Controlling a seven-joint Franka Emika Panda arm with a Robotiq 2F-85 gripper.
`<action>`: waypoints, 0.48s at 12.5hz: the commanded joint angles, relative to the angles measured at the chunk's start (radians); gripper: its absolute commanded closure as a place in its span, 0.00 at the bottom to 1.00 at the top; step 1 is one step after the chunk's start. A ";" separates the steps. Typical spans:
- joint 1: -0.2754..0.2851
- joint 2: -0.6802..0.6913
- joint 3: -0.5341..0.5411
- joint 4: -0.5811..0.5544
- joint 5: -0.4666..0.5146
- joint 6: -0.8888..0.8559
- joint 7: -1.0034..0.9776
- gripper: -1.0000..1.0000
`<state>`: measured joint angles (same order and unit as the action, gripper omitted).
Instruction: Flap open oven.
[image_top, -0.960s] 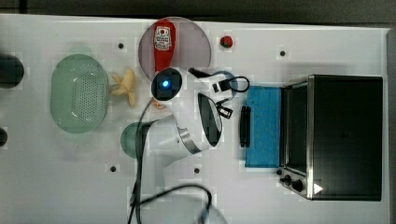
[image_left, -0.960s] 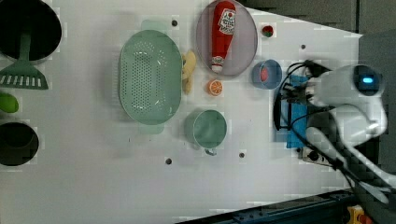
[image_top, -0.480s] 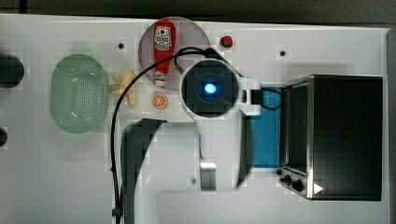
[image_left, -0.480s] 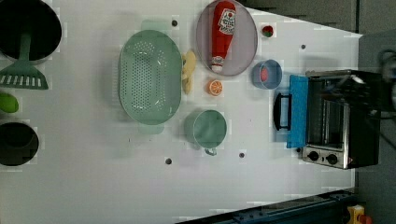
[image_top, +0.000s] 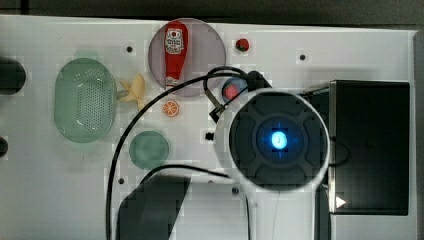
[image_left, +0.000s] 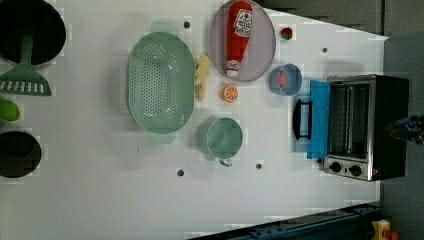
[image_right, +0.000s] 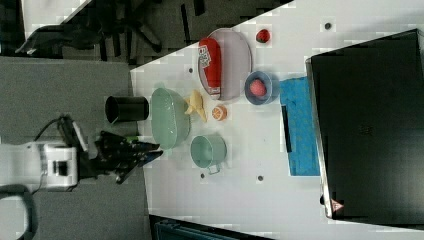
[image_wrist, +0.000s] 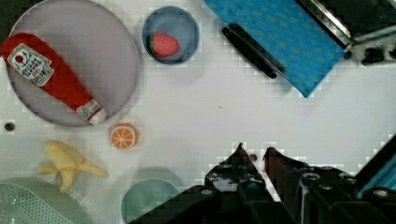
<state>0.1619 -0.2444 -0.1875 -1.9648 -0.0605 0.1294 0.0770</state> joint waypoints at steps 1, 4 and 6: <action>-0.004 0.008 0.008 0.033 0.015 -0.057 0.069 0.83; -0.004 0.010 0.008 0.032 0.015 -0.057 0.069 0.83; -0.004 0.017 0.009 0.032 0.015 -0.057 0.069 0.83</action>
<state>0.1654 -0.2355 -0.1761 -1.9375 -0.0610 0.0834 0.0981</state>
